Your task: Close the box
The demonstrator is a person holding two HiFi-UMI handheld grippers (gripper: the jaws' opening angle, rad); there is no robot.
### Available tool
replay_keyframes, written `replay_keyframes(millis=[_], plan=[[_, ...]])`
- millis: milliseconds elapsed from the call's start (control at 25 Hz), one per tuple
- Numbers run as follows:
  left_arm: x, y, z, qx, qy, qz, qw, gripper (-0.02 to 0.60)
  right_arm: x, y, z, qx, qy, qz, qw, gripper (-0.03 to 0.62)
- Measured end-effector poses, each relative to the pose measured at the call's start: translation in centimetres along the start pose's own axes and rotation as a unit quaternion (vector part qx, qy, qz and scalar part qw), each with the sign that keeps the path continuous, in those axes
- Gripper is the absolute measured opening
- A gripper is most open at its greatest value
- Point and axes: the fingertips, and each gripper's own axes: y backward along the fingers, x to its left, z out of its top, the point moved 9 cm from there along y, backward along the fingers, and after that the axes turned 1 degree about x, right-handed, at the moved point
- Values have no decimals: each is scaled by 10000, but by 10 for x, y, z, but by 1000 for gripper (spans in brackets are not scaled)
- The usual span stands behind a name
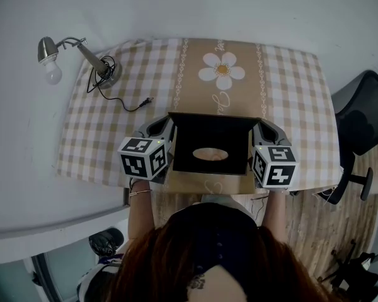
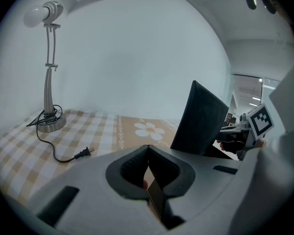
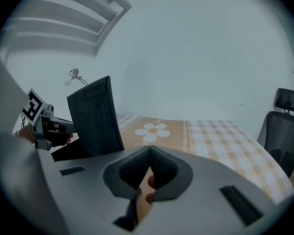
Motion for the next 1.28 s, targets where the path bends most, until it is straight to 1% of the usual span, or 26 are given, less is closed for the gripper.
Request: replay_keyframes(millis=[360, 560, 1000, 1280], plan=[[-7, 8, -6, -20, 119, 252, 9996, 21, 4, 8, -6, -4, -120, -181, 9998, 17], [-9, 12, -9, -1, 101, 362, 9993, 21, 6, 10, -9, 29, -204, -210, 9996, 17], [-13, 18, -16, 58, 109, 424, 9990, 21, 10, 15, -17, 116, -375, -307, 9988, 17], [-15, 20, -22, 88, 180, 430, 9989, 21, 11, 17, -23, 177, -473, -333, 9982, 17]])
